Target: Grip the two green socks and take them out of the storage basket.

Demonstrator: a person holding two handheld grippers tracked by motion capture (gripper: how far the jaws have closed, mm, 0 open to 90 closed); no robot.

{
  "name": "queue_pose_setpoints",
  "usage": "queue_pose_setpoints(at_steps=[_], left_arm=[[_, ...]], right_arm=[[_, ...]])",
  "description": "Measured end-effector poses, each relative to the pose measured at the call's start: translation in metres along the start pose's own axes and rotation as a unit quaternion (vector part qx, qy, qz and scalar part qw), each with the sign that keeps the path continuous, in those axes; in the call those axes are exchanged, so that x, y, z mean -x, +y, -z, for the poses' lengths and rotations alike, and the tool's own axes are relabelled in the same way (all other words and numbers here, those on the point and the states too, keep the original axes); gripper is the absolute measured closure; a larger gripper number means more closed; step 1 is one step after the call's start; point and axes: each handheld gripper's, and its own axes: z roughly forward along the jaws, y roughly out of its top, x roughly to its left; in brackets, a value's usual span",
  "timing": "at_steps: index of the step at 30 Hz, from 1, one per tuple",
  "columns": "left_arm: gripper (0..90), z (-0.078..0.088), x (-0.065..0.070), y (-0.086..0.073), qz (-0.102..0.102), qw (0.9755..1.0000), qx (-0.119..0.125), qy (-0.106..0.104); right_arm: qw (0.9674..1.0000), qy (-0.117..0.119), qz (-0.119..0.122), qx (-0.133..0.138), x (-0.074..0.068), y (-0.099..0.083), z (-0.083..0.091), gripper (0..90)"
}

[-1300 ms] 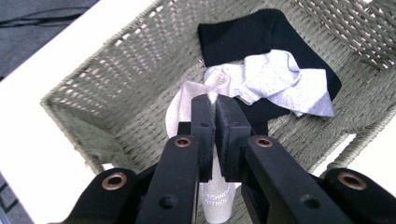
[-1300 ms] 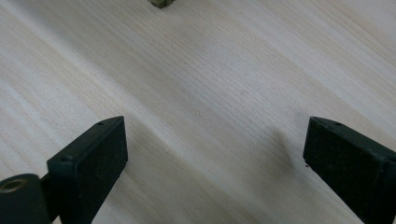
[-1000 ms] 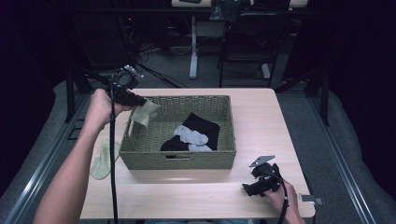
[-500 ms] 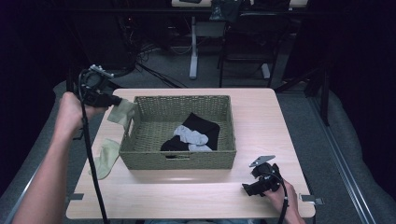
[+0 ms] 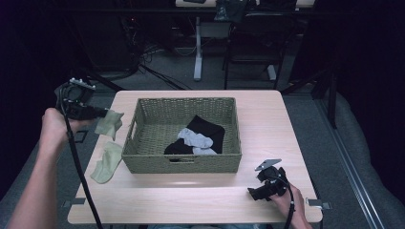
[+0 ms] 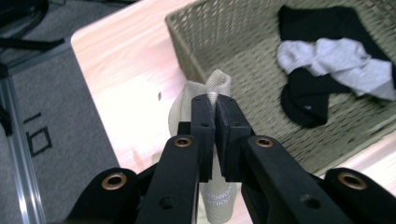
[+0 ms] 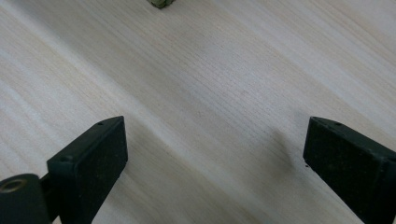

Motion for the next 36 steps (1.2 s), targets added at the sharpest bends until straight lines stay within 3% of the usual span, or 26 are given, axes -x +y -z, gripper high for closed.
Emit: queue_pose_setpoints(at_steps=[7, 9, 13, 15, 19, 26, 29, 31, 34, 36], left_arm=[[86.7, -0.024, -0.013, -0.025, 0.029, 0.9992, -0.027, 0.011], [86.7, -0.028, -0.014, -0.028, 0.028, 0.999, -0.031, 0.013], [86.6, -0.055, -0.024, -0.049, 0.063, 0.9971, -0.041, -0.008], [86.6, -0.067, -0.027, -0.056, 0.071, 0.9961, -0.053, -0.006], [86.3, -0.088, -0.025, -0.067, 0.07, 0.9945, -0.077, 0.01], [85.0, -0.126, -0.019, -0.079, 0.084, 0.9916, -0.098, -0.005], [81.4, -0.137, -0.018, -0.082, 0.085, 0.99, -0.113, -0.004], [76.3, -0.139, -0.018, -0.082, 0.089, 0.9899, -0.11, -0.009], [67.8, -0.135, -0.016, -0.081, 0.086, 0.9908, -0.104, -0.009], [56.3, -0.126, -0.016, -0.079, 0.085, 0.9917, -0.096, -0.002]], right_arm=[[1.0, 0.0, 0.002, -0.002, 0.0, 0.0, 0.0, 5.9], [1.0, 0.002, 0.005, -0.005, 0.0, 0.0, 0.0, 5.9], [1.0, 0.001, 0.002, -0.001, -0.001, 0.0, -0.001, 5.9], [1.0, 0.001, 0.001, -0.003, -0.001, 0.0, -0.001, 5.9], [1.0, 0.002, 0.004, -0.006, -0.001, 0.0, 0.0, 5.9], [1.0, 0.001, 0.002, -0.005, -0.001, 0.0, -0.001, 5.9], [1.0, 0.001, 0.002, -0.005, -0.001, 0.0, -0.001, 5.9], [1.0, 0.002, 0.004, -0.007, -0.001, 0.0, 0.0, 5.9], [1.0, 0.004, 0.002, -0.006, -0.001, 0.0, 0.0, 5.9], [1.0, 0.003, 0.0, -0.002, -0.001, 0.0, -0.001, 5.9]])
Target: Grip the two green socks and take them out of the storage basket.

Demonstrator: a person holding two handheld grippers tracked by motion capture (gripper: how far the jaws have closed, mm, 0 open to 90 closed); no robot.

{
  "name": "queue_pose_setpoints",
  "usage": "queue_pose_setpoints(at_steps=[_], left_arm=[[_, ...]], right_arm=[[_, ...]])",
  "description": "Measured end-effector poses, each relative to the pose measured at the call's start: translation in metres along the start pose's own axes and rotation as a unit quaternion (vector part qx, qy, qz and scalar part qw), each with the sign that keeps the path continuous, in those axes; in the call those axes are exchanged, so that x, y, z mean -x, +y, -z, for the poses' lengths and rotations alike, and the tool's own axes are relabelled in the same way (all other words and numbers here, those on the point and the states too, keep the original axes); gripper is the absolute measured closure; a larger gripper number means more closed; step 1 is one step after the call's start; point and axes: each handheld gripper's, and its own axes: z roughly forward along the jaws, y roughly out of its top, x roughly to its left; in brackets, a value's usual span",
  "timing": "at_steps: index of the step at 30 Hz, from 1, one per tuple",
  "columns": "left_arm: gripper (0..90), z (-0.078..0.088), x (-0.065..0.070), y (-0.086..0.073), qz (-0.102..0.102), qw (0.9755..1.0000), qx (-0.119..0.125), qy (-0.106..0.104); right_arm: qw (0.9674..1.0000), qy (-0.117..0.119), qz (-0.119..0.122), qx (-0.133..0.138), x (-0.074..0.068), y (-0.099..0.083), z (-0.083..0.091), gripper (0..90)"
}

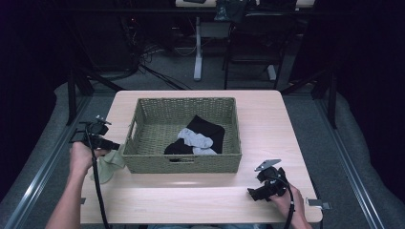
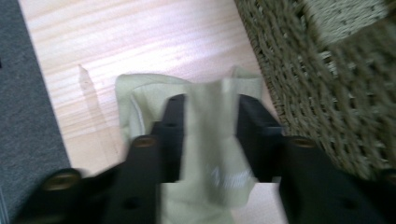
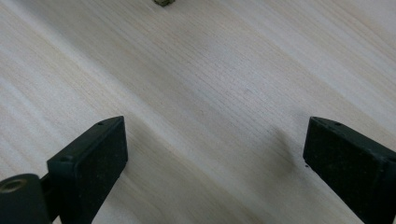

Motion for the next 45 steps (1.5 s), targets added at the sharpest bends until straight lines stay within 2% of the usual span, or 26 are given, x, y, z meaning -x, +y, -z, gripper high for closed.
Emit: queue_pose_setpoints(at_steps=[3, 7, 12, 19, 27, 29, 33, 45], left_arm=[[36.8, 0.018, 0.002, -0.001, 0.008, 0.9996, 0.022, 0.016], [19.9, 0.041, 0.008, -0.007, 0.002, 0.9987, 0.042, 0.03], [13.3, 0.061, 0.018, -0.02, -0.004, 0.9968, 0.068, 0.041], [2.2, 0.071, 0.036, -0.037, -0.016, 0.9955, 0.083, 0.044], [0.2, 0.067, 0.056, -0.061, -0.031, 0.9935, 0.102, 0.039], [0.1, 0.063, 0.058, -0.066, -0.025, 0.9935, 0.102, 0.044], [0.0, 0.054, 0.059, -0.076, -0.014, 0.9937, 0.103, 0.041], [0.0, 0.025, 0.077, -0.107, -0.009, 0.9938, 0.104, 0.039]], right_arm=[[1.0, 0.001, 0.003, 0.002, 0.0, 0.0, 0.0, 5.9], [1.0, 0.003, 0.001, 0.003, 0.0, 0.0, 0.0, 5.8], [1.0, 0.002, 0.003, -0.003, 0.0, 0.0, 0.0, 5.8], [1.0, -0.003, 0.005, -0.004, -0.001, 0.001, 0.0, 5.9], [1.0, 0.0, 0.0, 0.005, 0.0, 0.001, 0.002, 5.8], [1.0, 0.0, 0.001, 0.004, 0.0, 0.001, 0.001, 5.8], [1.0, -0.003, 0.001, 0.004, -0.001, 0.001, 0.001, 5.8], [1.0, -0.004, 0.005, -0.003, -0.001, 0.001, 0.0, 5.8]])
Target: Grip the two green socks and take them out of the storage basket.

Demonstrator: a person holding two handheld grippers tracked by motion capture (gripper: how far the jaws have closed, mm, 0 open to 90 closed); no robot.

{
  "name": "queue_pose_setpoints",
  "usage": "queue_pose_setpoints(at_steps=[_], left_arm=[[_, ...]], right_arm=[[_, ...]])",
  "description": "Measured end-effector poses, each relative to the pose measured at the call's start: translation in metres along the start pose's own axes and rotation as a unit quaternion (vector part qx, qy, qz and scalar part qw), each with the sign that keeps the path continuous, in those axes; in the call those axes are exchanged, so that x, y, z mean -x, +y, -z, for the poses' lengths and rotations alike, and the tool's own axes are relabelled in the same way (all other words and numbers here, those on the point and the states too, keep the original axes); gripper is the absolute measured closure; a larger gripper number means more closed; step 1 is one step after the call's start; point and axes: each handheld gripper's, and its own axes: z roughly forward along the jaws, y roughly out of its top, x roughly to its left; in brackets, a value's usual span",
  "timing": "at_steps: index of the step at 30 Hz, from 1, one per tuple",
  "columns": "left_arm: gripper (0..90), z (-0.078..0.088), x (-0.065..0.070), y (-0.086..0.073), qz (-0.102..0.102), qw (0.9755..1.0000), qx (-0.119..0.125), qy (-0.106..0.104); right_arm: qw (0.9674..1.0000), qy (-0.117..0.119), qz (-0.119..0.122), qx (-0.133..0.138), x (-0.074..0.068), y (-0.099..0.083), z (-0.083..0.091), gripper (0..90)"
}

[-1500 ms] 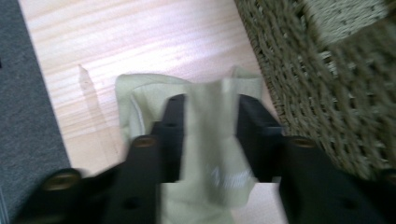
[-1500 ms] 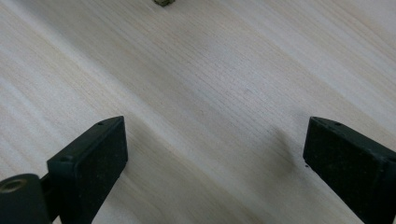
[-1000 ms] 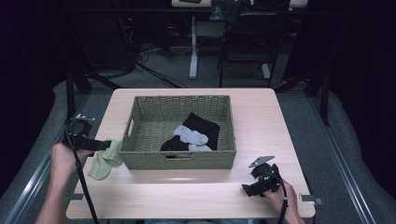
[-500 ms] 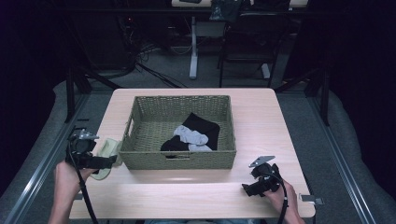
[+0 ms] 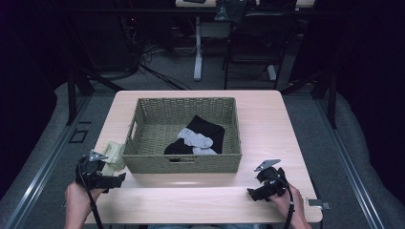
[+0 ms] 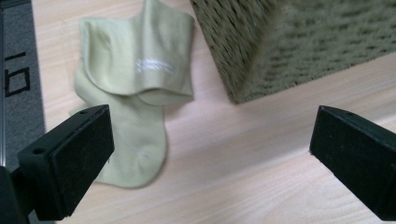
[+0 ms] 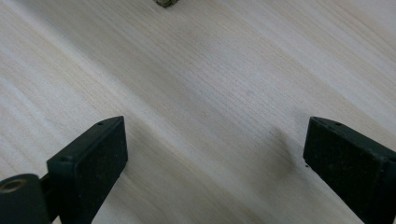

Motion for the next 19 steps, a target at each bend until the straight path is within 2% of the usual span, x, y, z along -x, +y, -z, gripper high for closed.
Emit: queue_pose_setpoints(at_steps=[3, 5, 8, 10, 12, 15, 19], left_arm=[[0.0, -0.003, 0.006, -0.011, 0.004, 1.0, 0.006, 0.001], [0.0, -0.004, 0.01, -0.017, 0.002, 0.9998, 0.021, 0.004], [0.0, -0.007, 0.013, -0.025, 0.001, 0.9993, 0.033, 0.019], [0.0, -0.011, 0.013, -0.029, 0.01, 0.9994, 0.032, 0.011], [0.0, -0.015, 0.012, -0.03, 0.009, 0.9997, 0.022, 0.01], [0.0, -0.018, 0.008, -0.029, 0.015, 0.9995, 0.025, 0.009], [0.0, -0.015, 0.0, -0.028, 0.03, 0.9983, 0.046, 0.02]], right_arm=[[1.0, -0.001, -0.001, 0.001, 0.0, 0.0, 0.0, 5.8], [1.0, 0.001, -0.005, 0.007, -0.001, -0.001, 0.0, 5.8], [1.0, 0.001, 0.001, 0.001, 0.0, 0.0, 0.001, 5.8], [1.0, 0.0, 0.0, 0.003, 0.0, 0.0, 0.002, 5.8], [1.0, 0.001, 0.001, 0.005, 0.0, 0.0, 0.002, 5.8], [1.0, 0.004, 0.002, 0.006, 0.001, 0.0, 0.002, 5.8], [1.0, 0.006, -0.002, 0.007, 0.001, 0.0, 0.001, 5.8]])
